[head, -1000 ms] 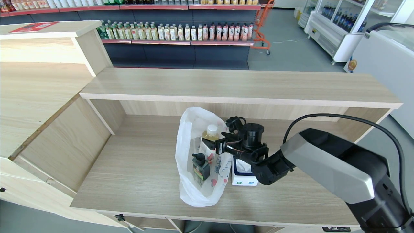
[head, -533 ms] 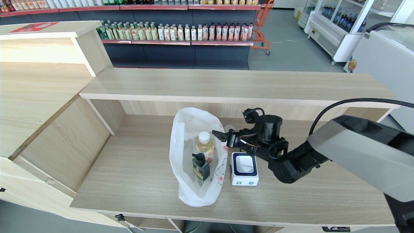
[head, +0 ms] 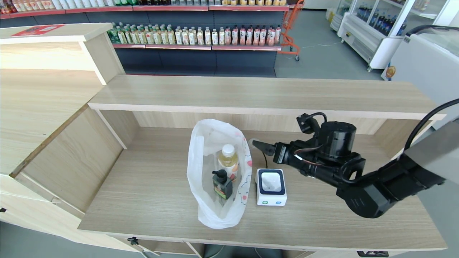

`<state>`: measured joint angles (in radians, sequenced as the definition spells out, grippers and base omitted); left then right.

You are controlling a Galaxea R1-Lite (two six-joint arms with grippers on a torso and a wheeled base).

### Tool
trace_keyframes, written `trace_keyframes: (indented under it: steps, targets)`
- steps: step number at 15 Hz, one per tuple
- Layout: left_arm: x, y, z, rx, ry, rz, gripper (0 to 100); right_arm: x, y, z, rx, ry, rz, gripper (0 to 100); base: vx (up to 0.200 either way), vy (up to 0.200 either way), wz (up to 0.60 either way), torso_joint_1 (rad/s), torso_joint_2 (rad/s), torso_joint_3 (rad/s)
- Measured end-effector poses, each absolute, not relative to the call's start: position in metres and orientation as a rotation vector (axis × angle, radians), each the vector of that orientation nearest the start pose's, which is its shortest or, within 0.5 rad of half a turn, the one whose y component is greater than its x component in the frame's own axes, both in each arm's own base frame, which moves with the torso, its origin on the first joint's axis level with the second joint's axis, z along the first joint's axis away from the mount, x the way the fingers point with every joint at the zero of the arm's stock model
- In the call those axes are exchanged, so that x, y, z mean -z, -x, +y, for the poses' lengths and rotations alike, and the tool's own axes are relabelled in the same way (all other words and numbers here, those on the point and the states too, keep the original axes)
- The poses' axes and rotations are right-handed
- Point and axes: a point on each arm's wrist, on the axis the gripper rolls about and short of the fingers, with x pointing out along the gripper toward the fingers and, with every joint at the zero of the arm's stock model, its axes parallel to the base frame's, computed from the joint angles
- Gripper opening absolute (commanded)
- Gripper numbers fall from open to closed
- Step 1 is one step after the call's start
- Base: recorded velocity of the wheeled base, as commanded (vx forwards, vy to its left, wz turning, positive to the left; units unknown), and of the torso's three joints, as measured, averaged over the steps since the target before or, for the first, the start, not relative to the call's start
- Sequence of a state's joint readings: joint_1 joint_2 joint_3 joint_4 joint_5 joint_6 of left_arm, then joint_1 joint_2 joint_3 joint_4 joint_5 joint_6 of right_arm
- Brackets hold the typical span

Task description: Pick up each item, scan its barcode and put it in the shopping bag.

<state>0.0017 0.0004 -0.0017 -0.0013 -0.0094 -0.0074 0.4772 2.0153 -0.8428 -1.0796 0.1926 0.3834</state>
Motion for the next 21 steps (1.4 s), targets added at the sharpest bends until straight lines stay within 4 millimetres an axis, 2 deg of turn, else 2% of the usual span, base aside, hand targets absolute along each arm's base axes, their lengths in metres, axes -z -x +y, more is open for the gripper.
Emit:
trace_keyframes:
  steps: [4,7,10,12,15,17,21]
  targets:
    - [-0.076,0.023,0.000,0.007,0.007,-0.003,100,-0.153,-0.269,0.140,-0.627,-0.327,0.214,100,0.000,0.000,0.00,0.000,0.00,0.000]
    - [-0.076,0.023,0.000,0.007,0.007,-0.003,100,-0.160,-0.207,0.101,-0.548,-0.210,0.213,100,0.000,0.000,0.00,0.000,0.00,0.000]
    - [-0.076,0.023,0.000,0.007,0.007,-0.003,100,-0.151,-0.132,0.058,-0.439,-0.122,0.241,100,0.000,0.000,0.00,0.000,0.00,0.000]
    - [-0.076,0.023,0.000,0.007,0.007,-0.003,100,-0.138,-0.088,0.030,-0.338,-0.081,0.268,100,0.000,0.000,0.00,0.000,0.00,0.000]
    - [-0.076,0.023,0.000,0.007,0.007,-0.003,100,-0.116,-0.032,0.007,-0.231,-0.041,0.224,100,0.000,0.000,0.00,0.000,0.00,0.000]
    - [-0.076,0.023,0.000,0.007,0.007,-0.003,100,-0.101,-0.006,0.002,-0.194,-0.021,0.142,100,0.000,0.000,0.00,0.000,0.00,0.000]
    - [-0.076,0.023,0.000,0.007,0.007,-0.003,100,-0.081,0.017,0.001,-0.056,0.041,0.036,100,0.000,0.000,0.00,0.000,0.00,0.000]
